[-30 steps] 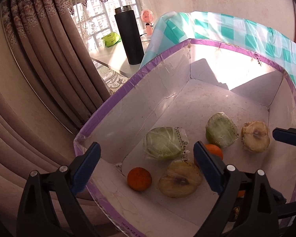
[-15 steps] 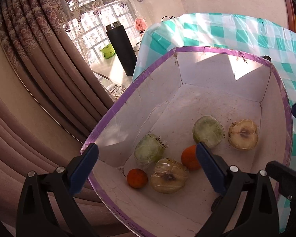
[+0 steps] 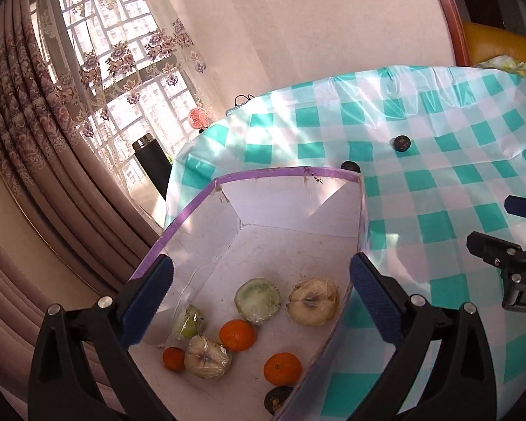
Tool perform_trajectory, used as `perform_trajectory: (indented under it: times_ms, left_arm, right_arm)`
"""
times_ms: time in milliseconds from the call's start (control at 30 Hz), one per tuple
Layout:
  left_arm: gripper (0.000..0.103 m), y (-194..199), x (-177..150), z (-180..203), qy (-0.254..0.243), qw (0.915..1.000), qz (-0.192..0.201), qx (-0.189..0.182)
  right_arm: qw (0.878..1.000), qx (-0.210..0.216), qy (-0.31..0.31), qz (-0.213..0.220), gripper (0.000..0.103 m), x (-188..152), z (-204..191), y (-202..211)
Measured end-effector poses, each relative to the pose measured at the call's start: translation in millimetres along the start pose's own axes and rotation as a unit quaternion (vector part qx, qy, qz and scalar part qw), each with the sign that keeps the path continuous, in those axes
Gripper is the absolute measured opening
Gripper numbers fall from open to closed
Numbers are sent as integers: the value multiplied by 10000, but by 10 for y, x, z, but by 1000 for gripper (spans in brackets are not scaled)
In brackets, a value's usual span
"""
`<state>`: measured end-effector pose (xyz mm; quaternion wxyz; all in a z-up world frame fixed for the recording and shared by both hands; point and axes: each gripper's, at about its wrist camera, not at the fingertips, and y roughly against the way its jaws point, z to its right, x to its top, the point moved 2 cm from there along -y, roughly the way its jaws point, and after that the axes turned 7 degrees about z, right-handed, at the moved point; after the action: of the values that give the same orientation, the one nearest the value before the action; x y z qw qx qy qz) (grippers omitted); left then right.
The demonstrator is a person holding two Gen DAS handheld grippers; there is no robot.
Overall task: Organize fruits
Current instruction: 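Move both open grippers back toward the dark fruits on the table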
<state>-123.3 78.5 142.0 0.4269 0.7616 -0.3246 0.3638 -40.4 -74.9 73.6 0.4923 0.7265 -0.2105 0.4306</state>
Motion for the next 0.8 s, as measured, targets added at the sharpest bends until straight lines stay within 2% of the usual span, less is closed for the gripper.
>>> perform_trajectory:
  times_ms: [100, 200, 267, 367, 433, 500, 600, 667, 733, 800]
  left_arm:
    - [101, 114, 110, 426, -1, 9967, 535, -603]
    - [101, 88, 171, 932, 85, 9865, 804, -1425]
    - [101, -103, 182, 1261, 239, 9770, 787, -1968]
    - [101, -678, 197, 1626, 738, 9662, 216, -2462]
    - [101, -1111, 215, 1794, 1154, 9590, -187, -2583]
    - [101, -1476, 241, 1900, 1499, 9532, -397, -2595]
    - [101, -1878, 275, 1943, 1854, 9482, -653, -2494]
    - [101, -2023, 340, 1881, 2095, 9440, -686, -2455]
    - [101, -2132, 394, 1793, 2196, 9464, -559, -2300]
    - [101, -2270, 416, 1754, 2218, 9462, -644, -2268]
  right_arm:
    - [9981, -493, -373, 72, 87, -86, 448, -49]
    - [9915, -1030, -792, 76, 87, -180, 888, -138]
    - [9845, -1298, -1178, 37, 87, -222, 1180, -212]
    - [9729, -1603, -1665, 29, 87, -244, 1521, -307]
    - [9674, -1745, -1836, 63, 87, -218, 1683, -388]
    - [9635, -1817, -1964, -5, 87, -164, 1800, -517]
    - [9653, -1812, -1880, -92, 87, -29, 1869, -754]
    - [9700, -1729, -1701, -133, 87, 102, 1862, -936]
    - [9750, -1620, -1511, -173, 87, 249, 1839, -1147]
    - [9803, -1498, -1276, -190, 87, 399, 1826, -1360]
